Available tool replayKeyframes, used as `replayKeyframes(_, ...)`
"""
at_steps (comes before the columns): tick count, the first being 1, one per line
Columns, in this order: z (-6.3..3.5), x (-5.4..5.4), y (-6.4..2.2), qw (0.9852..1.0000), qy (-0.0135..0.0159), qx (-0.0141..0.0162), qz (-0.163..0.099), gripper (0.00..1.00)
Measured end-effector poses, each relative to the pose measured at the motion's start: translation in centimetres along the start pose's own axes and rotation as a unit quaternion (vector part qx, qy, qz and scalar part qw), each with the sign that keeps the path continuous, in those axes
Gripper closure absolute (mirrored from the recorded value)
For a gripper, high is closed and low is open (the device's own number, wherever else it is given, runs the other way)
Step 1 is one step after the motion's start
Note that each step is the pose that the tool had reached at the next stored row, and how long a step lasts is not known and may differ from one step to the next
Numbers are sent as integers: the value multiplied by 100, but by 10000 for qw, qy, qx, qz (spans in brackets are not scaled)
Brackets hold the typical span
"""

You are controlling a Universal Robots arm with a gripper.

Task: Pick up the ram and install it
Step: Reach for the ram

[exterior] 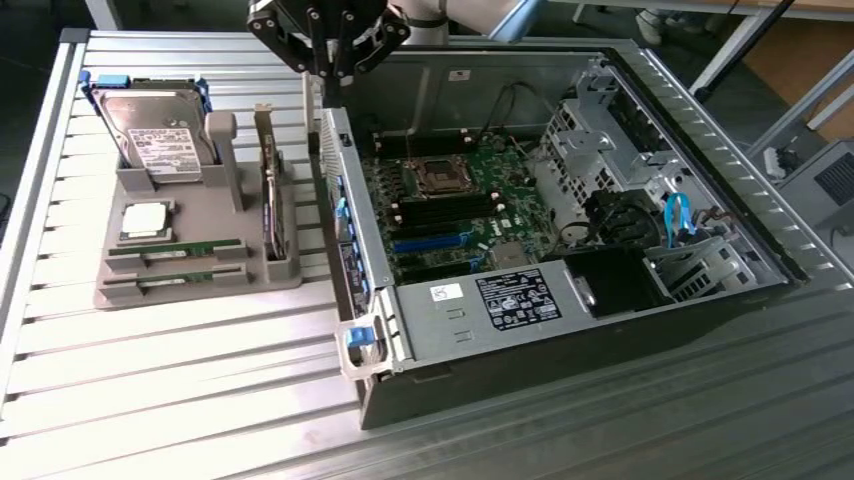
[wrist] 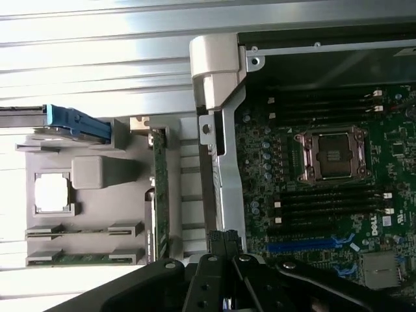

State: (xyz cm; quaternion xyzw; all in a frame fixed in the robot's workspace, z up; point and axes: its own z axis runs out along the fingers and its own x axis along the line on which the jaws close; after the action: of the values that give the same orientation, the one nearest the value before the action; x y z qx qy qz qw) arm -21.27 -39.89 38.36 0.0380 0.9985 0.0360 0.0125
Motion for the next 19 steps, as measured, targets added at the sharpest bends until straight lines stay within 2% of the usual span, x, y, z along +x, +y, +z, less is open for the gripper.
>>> replayKeyframes(2, -1, 29, -2, 10000, 0, 0, 0, 91)
replayKeyframes(12, -10, 373, -28, 10000, 0, 0, 0, 91)
replayKeyframes(19, -16, 550, -42, 10000, 0, 0, 0, 91)
